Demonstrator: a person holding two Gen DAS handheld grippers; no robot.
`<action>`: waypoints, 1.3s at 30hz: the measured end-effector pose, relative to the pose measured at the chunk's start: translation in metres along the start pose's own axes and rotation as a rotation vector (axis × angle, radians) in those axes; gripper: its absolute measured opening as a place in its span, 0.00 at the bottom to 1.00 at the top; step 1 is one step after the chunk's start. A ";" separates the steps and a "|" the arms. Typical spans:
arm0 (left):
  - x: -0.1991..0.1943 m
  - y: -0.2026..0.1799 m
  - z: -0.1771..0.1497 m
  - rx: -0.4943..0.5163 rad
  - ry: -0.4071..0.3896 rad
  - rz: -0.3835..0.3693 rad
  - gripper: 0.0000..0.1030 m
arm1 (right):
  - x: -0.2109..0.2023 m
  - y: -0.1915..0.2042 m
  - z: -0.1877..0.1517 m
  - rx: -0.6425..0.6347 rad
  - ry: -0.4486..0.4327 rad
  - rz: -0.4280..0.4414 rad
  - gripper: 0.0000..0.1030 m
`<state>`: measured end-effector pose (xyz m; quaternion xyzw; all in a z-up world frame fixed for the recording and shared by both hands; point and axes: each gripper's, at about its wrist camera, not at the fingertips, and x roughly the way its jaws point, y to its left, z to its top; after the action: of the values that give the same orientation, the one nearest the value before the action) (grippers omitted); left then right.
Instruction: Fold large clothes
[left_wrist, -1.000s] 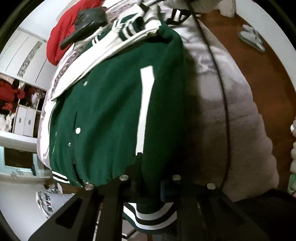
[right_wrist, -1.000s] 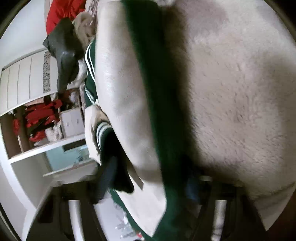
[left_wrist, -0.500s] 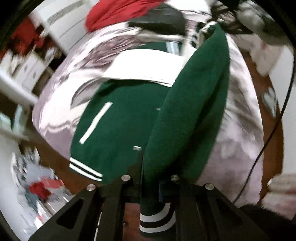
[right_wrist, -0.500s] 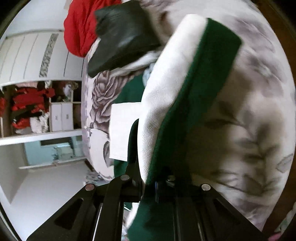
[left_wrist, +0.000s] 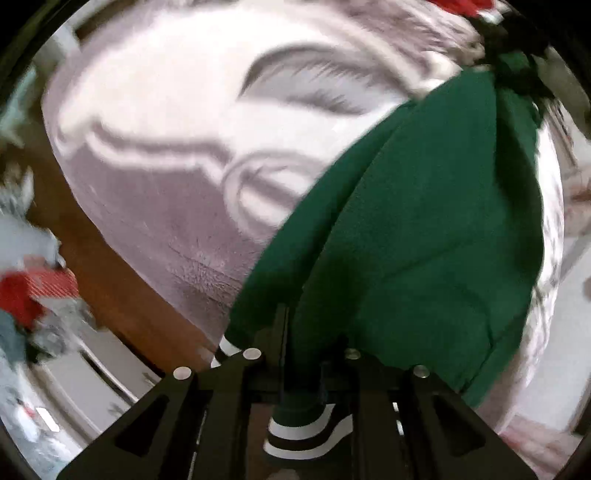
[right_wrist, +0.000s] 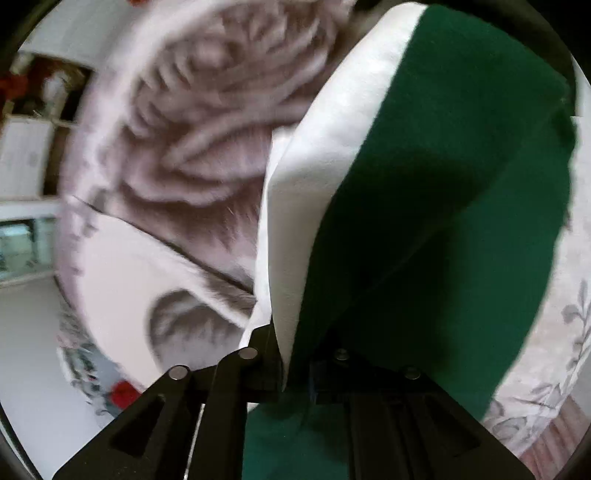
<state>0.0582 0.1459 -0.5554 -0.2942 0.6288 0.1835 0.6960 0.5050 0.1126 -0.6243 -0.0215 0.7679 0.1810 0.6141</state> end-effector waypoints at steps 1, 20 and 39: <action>0.005 0.008 0.001 -0.010 0.024 -0.038 0.19 | 0.008 0.000 0.002 0.012 0.014 0.010 0.30; 0.009 0.028 -0.023 -0.085 0.019 -0.167 0.33 | 0.097 -0.179 -0.332 0.184 0.284 0.443 0.63; 0.029 0.082 -0.015 -0.164 0.054 -0.248 0.26 | 0.103 -0.163 -0.408 0.215 0.184 0.467 0.14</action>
<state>-0.0004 0.1948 -0.5989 -0.4302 0.5889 0.1388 0.6700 0.1394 -0.1437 -0.6900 0.2052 0.8195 0.2323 0.4820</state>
